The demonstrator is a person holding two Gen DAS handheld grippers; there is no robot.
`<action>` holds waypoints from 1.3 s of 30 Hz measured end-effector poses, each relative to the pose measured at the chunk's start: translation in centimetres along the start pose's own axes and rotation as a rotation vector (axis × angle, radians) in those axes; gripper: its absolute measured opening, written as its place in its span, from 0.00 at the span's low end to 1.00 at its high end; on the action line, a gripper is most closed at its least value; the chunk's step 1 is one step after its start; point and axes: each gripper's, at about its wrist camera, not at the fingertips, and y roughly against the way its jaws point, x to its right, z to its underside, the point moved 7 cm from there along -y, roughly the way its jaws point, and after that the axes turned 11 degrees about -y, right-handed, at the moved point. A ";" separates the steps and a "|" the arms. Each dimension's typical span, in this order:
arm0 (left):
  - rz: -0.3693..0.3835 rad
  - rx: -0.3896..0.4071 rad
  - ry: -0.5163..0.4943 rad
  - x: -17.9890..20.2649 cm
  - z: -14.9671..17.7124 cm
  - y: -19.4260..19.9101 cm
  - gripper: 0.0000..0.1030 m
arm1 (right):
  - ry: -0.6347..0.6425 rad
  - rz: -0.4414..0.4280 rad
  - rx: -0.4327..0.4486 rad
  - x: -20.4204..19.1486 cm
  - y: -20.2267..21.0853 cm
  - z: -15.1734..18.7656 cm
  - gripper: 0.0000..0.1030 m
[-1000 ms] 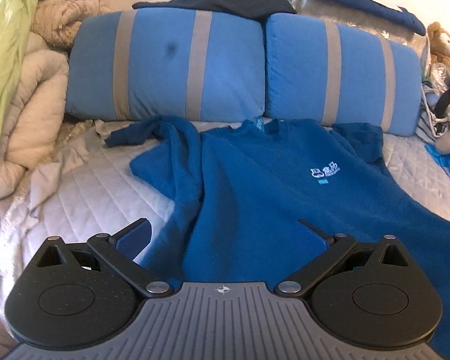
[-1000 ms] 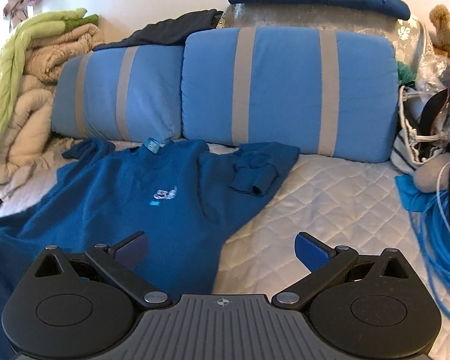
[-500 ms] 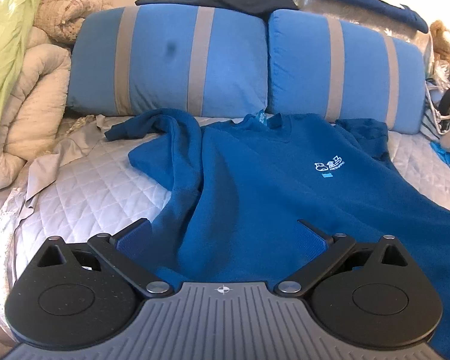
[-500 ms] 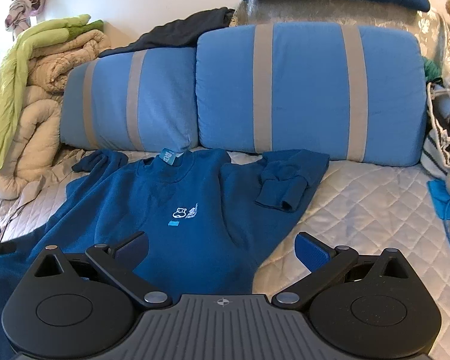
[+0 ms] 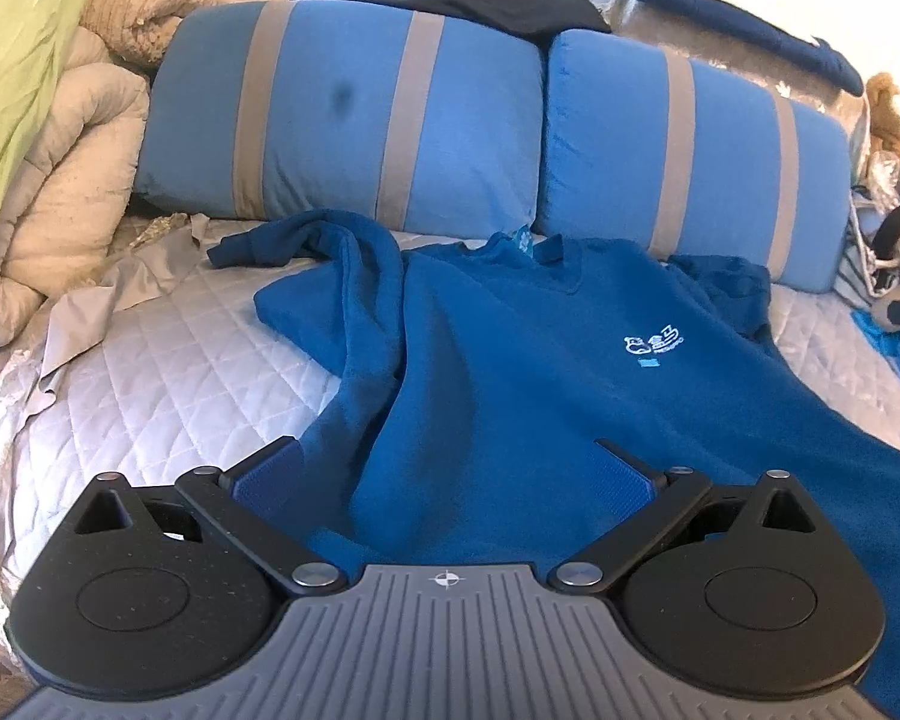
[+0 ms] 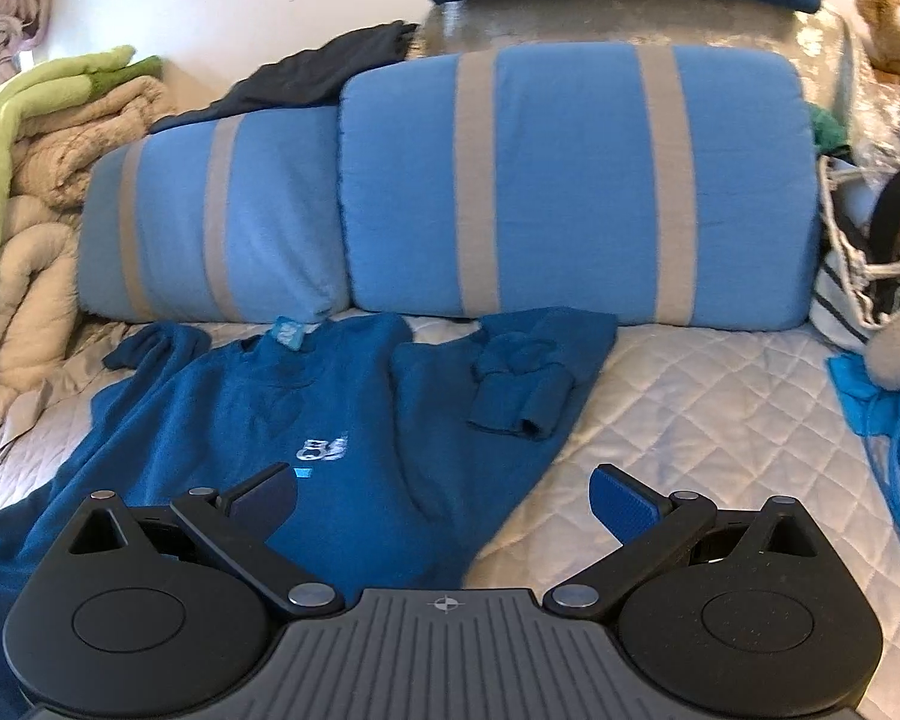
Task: Fold clothes
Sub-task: 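Move both tools over the blue sweatshirt, grippers open, then grasp the sweatshirt sleeve with the right tool and pull it outward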
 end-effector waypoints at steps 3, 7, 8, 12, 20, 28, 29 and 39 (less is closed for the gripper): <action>0.007 -0.001 -0.008 0.1 0.0 -0.1 0.99 | -0.038 0.000 -0.004 1.5 -0.3 0.0 1.00; 0.013 -0.006 -0.018 0.3 -0.1 -0.3 0.99 | -0.066 -0.009 -0.029 3.3 -2.2 0.4 0.99; 0.015 -0.008 -0.020 0.2 0.0 -0.3 0.99 | -0.071 -0.010 -0.035 3.7 -2.8 0.6 0.97; 0.015 -0.014 -0.027 0.2 0.0 -0.5 0.99 | -0.097 -0.004 -0.057 5.4 -5.5 0.8 0.87; 0.006 -0.029 -0.048 0.5 0.0 -0.9 0.99 | -0.164 -0.008 -0.071 7.2 -12.2 -0.6 0.68; 0.022 -0.033 -0.034 0.1 0.0 -1.2 0.99 | -0.213 0.016 -0.048 7.7 -17.7 -2.6 0.57; 0.023 -0.033 -0.031 0.1 0.0 -1.2 0.99 | -0.223 0.017 -0.047 7.7 -18.2 -2.7 0.54; 0.032 -0.025 -0.018 -0.1 -0.1 -1.2 0.99 | -0.285 0.027 -0.074 7.5 -20.3 -3.6 0.09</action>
